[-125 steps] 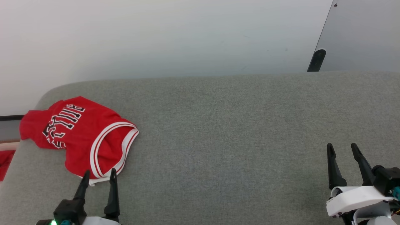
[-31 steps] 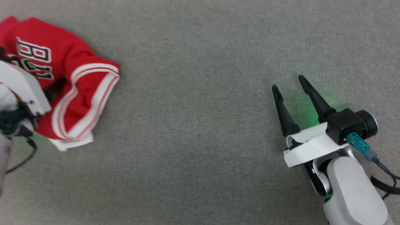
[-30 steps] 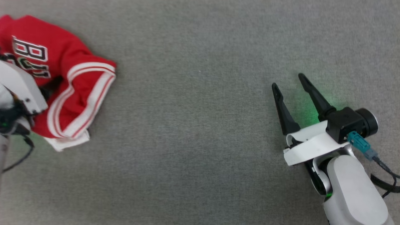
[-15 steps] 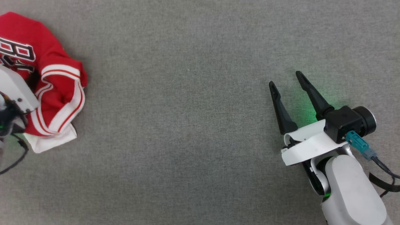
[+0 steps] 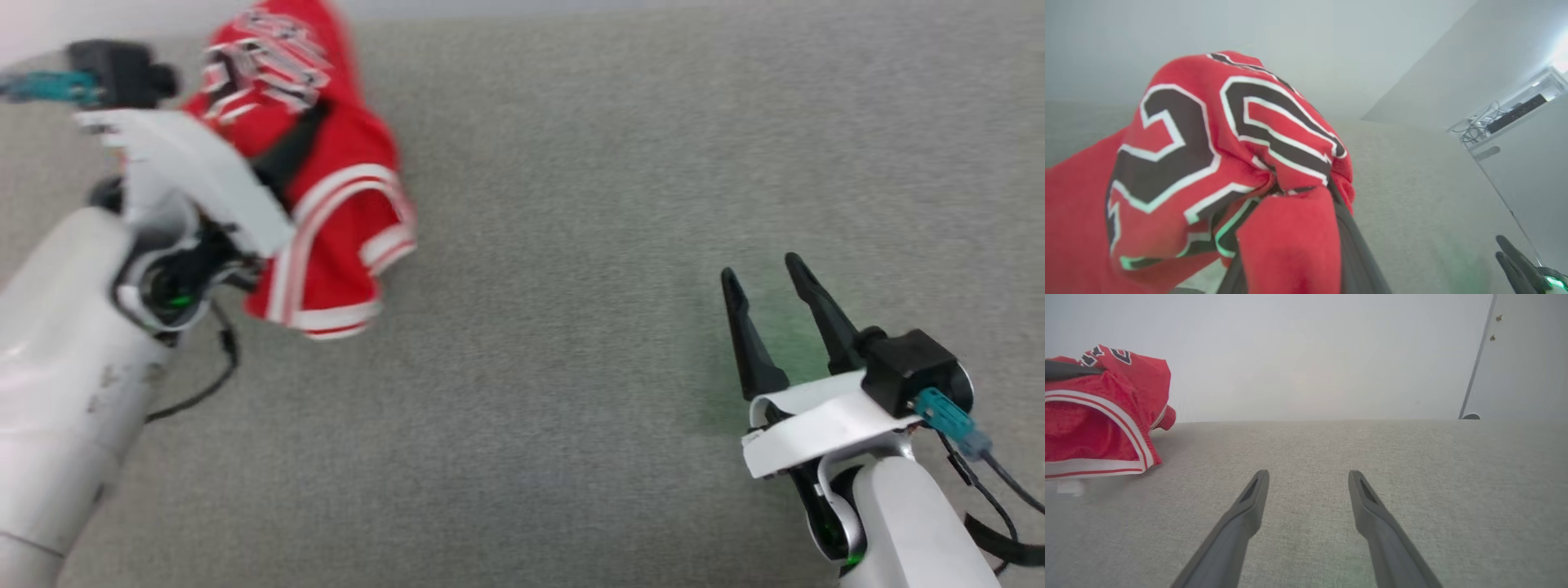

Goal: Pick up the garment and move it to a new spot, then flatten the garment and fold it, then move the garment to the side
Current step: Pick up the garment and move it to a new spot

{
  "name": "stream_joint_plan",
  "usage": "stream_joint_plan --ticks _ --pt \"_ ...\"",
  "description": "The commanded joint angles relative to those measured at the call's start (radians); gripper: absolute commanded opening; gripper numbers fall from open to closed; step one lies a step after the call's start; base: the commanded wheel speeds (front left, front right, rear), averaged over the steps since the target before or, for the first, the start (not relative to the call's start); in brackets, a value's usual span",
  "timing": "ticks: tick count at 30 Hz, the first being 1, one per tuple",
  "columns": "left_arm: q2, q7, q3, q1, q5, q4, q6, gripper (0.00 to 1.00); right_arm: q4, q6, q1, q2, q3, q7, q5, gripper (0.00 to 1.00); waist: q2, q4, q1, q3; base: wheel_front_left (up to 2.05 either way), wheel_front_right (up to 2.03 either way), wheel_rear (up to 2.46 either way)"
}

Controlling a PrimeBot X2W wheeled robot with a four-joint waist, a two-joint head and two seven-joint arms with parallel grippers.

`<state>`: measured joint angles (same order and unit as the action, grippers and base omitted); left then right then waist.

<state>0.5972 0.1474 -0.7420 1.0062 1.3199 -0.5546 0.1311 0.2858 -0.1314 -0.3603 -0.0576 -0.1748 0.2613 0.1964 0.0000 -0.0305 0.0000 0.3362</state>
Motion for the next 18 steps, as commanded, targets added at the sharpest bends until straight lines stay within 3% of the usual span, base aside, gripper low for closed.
stream_joint_plan --ticks 1,6,11,12,14,18 --pt "-0.013 0.001 -0.016 0.017 0.014 0.042 -0.001 0.0 -0.009 0.001 0.018 0.003 0.008 0.005 0.012 1.0 0.0 -0.056 0.0 -0.032 0.0 0.0 0.0" --pt "-0.073 0.031 -0.116 0.057 0.01 0.152 -0.001 0.0 -0.036 0.001 0.048 0.007 0.034 0.005 0.048 1.0 0.0 -0.131 0.0 -0.028 0.0 0.0 0.0" --pt "-0.188 0.044 -0.227 0.126 -0.013 0.157 -0.001 0.0 -0.063 0.001 0.063 0.007 0.031 0.005 0.11 1.0 0.0 -0.207 0.0 -0.003 0.0 0.0 0.0" --pt "-0.234 0.029 -0.244 0.148 0.003 0.147 -0.001 0.0 -0.073 0.001 0.058 0.008 0.025 0.004 0.131 1.0 0.0 -0.238 0.0 0.013 0.0 0.0 0.0" --pt "-0.271 0.007 -0.241 0.163 0.048 0.154 -0.001 0.0 -0.083 0.001 0.052 0.008 0.023 0.004 0.146 1.0 0.0 -0.27 0.0 0.031 0.0 0.0 0.0" --pt "-0.266 -0.007 -0.245 0.176 0.086 0.153 -0.002 0.0 -0.093 0.001 0.048 0.008 0.025 0.003 0.165 1.0 0.0 -0.31 0.0 0.055 0.0 0.0 0.0"
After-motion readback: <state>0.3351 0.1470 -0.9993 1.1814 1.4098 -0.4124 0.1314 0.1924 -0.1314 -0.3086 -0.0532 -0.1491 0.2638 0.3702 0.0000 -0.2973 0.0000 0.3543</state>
